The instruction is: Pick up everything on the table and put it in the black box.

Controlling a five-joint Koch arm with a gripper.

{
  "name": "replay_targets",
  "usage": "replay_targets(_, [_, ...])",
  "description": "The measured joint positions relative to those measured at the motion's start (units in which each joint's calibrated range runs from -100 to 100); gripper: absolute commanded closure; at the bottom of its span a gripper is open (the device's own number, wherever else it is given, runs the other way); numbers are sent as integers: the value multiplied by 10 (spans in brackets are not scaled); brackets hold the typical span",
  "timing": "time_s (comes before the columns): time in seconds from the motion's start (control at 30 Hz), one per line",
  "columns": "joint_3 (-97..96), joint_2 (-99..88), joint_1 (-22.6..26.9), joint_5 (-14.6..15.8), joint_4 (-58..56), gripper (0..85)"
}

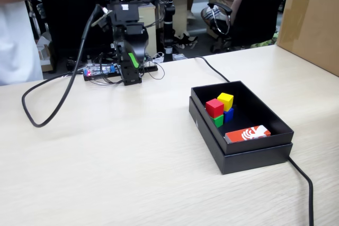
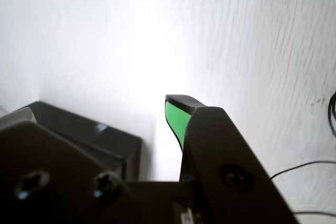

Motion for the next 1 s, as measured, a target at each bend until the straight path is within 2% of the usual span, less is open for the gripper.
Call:
replay_targets(0.1, [-117,-66,-1,-2,81,374])
replay_targets(0.3, [-237,-85,-5,6,136,376])
replay_targets(0.53, [-424,-85,-15,4,324,380])
replay_targets(0.77, [-523,-94,-16,2,479,380])
replay_targets(1.0, [-592,-98,-17,2,581,379])
